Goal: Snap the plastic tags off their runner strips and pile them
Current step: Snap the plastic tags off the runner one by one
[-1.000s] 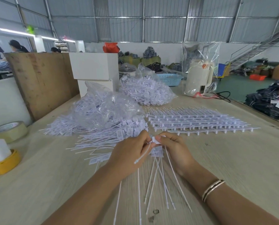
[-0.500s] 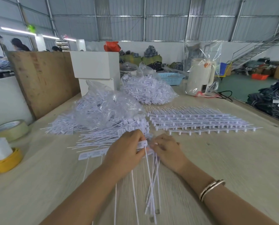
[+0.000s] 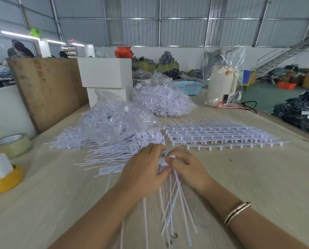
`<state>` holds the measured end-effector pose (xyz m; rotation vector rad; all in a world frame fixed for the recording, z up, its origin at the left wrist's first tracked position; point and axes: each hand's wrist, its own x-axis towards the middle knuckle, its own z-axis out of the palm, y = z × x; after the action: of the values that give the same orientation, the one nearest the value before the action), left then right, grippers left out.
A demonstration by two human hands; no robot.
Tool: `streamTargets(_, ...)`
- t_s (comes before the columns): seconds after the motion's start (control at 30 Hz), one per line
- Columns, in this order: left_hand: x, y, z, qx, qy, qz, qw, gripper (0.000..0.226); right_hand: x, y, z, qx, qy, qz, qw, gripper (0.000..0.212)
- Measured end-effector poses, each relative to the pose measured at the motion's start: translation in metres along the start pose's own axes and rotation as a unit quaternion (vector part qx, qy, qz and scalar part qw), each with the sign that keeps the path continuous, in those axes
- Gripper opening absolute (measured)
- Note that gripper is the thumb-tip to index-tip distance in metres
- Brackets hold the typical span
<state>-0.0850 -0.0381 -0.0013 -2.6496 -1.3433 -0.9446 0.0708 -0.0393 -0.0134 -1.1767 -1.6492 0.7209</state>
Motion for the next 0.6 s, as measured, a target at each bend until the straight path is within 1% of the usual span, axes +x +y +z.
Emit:
streamTargets(0.03,0.000,-0.001,-0.003,0.019,-0.008,-0.002,1.000,0.038,0.001,0.000,-0.005,0.054,0.018,0.021,0.998,0.024)
streamTargets(0.07,-0.001,-0.003,-0.005,0.035,-0.016,-0.004,0.999,0.034,0.002,0.001,-0.010,0.082,0.030,0.042,0.995,0.025)
streamTargets(0.13,-0.001,-0.005,-0.007,0.047,-0.024,-0.007,0.999,0.032,0.002,0.002,-0.015,0.096,0.034,0.068,0.992,0.026)
streamTargets(0.2,0.000,-0.004,-0.005,0.058,-0.028,-0.004,0.998,0.030,0.001,0.002,-0.015,0.113,0.027,0.077,0.990,0.024)
streamTargets(0.23,0.001,-0.004,-0.004,0.061,-0.029,-0.005,0.998,0.027,0.001,0.002,-0.014,0.109,0.019,0.073,0.991,0.022)
streamTargets(0.37,0.000,-0.008,-0.003,0.059,-0.031,-0.003,0.998,0.018,-0.001,0.002,-0.010,0.027,-0.024,0.041,0.999,0.014)
streamTargets(0.43,0.000,-0.011,-0.003,0.051,-0.034,-0.008,0.998,0.017,-0.002,0.002,-0.010,0.026,-0.020,0.015,0.999,0.013)
streamTargets(0.6,0.001,-0.016,0.000,0.009,-0.038,-0.032,0.999,0.015,-0.002,0.000,-0.010,0.001,0.001,-0.075,0.997,0.020)
